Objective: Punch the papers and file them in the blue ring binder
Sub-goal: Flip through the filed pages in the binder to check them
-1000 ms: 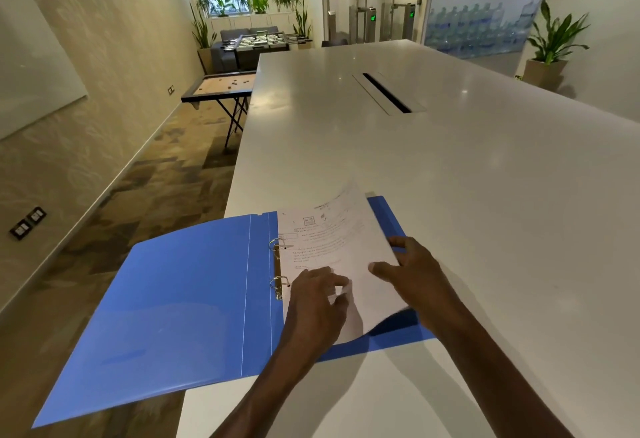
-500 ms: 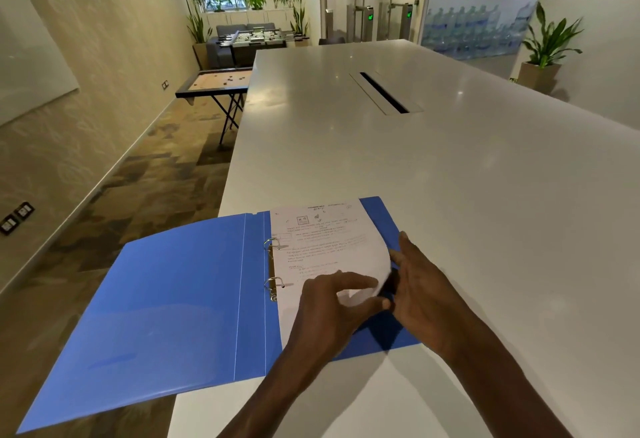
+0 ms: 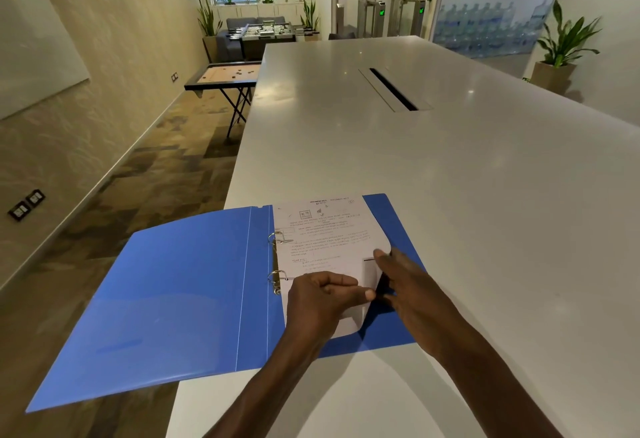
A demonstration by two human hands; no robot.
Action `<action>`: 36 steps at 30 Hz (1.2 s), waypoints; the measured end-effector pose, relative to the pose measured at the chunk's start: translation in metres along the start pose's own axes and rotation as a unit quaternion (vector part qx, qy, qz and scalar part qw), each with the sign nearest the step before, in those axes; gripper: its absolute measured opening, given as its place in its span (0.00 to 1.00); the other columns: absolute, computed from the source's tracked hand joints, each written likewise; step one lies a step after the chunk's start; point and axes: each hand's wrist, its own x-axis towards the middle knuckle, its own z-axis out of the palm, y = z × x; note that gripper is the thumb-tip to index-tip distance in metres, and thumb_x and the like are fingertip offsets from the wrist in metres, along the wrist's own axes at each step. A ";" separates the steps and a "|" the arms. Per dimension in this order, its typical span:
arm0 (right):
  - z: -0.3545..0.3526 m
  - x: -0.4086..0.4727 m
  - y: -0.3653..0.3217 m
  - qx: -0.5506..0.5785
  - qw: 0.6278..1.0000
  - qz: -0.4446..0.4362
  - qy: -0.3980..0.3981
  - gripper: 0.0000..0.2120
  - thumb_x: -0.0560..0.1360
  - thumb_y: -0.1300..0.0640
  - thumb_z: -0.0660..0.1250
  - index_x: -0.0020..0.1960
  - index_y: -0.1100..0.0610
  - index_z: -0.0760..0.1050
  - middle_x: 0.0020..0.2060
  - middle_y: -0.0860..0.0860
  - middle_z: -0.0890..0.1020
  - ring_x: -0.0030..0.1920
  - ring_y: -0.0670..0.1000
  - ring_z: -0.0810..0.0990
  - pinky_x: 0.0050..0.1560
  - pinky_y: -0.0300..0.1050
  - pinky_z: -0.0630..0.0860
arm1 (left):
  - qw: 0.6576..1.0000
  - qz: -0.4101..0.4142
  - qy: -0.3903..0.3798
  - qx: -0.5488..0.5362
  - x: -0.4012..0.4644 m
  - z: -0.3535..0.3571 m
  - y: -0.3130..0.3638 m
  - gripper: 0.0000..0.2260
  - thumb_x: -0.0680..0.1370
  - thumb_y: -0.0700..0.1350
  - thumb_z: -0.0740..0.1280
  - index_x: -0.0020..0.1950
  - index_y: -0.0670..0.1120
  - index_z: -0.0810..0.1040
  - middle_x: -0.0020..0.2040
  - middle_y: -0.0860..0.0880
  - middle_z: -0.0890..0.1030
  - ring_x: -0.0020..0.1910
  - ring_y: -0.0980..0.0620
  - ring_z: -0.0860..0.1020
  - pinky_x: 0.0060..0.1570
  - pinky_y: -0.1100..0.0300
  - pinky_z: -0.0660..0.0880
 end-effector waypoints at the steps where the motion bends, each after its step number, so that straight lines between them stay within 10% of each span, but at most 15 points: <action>1: -0.001 0.000 0.001 -0.020 1.000 -0.003 -0.003 0.16 0.80 0.50 0.61 0.67 0.46 0.66 0.55 0.52 0.80 0.51 0.53 0.81 0.42 0.46 0.82 | 1.000 0.004 -0.013 0.000 0.000 -0.001 0.001 0.16 0.60 0.48 0.82 0.42 0.44 0.85 0.38 0.50 0.86 0.39 0.56 0.84 0.44 0.57 0.81; 7: -0.005 -0.007 0.010 -0.038 0.997 -0.033 -0.055 0.26 0.76 0.49 0.65 0.71 0.43 0.63 0.60 0.49 0.79 0.57 0.55 0.81 0.55 0.55 0.80 | 0.996 0.025 -0.087 -0.011 0.002 -0.007 0.002 0.20 0.60 0.51 0.79 0.47 0.43 0.85 0.42 0.48 0.87 0.43 0.52 0.85 0.47 0.59 0.81; 15: -0.009 -0.008 0.008 0.072 0.995 0.000 -0.073 0.21 0.74 0.51 0.65 0.66 0.44 0.67 0.51 0.46 0.82 0.52 0.53 0.83 0.39 0.44 0.82 | 0.994 0.014 -0.095 -0.051 0.006 -0.009 0.001 0.11 0.69 0.38 0.77 0.49 0.40 0.83 0.41 0.45 0.87 0.42 0.48 0.86 0.47 0.55 0.83; 36: -0.012 -0.005 0.011 0.138 0.985 0.024 -0.096 0.25 0.70 0.50 0.67 0.66 0.49 0.71 0.53 0.54 0.85 0.53 0.57 0.84 0.44 0.56 0.82 | 0.995 0.043 -0.078 -0.050 0.012 -0.009 -0.008 0.11 0.69 0.41 0.77 0.49 0.43 0.83 0.42 0.46 0.87 0.43 0.46 0.85 0.47 0.53 0.83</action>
